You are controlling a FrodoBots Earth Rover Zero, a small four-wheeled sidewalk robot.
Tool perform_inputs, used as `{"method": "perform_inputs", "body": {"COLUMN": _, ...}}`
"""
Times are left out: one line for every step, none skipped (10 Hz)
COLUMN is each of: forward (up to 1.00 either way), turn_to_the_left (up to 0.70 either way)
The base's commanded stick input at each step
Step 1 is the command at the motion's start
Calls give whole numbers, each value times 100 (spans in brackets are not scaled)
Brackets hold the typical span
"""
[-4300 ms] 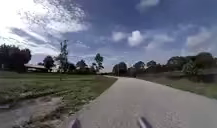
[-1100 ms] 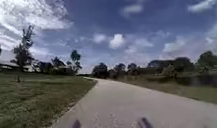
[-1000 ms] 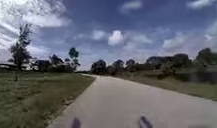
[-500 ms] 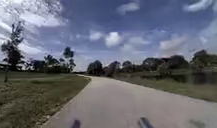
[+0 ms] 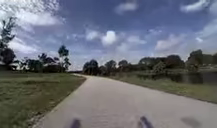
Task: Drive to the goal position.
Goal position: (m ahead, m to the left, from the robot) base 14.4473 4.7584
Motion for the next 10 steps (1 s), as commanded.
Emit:
{"method": "perform_inputs", "body": {"forward": 69, "turn_to_the_left": 3}}
{"method": "perform_inputs", "body": {"forward": 69, "turn_to_the_left": 3}}
{"method": "perform_inputs", "body": {"forward": 69, "turn_to_the_left": 3}}
{"method": "perform_inputs", "body": {"forward": 69, "turn_to_the_left": 3}}
{"method": "perform_inputs", "body": {"forward": 69, "turn_to_the_left": 3}}
{"method": "perform_inputs", "body": {"forward": 69, "turn_to_the_left": 3}}
{"method": "perform_inputs", "body": {"forward": 69, "turn_to_the_left": 3}}
{"method": "perform_inputs", "body": {"forward": 69, "turn_to_the_left": 3}}
{"method": "perform_inputs", "body": {"forward": 69, "turn_to_the_left": 3}}
{"method": "perform_inputs", "body": {"forward": 69, "turn_to_the_left": 3}}
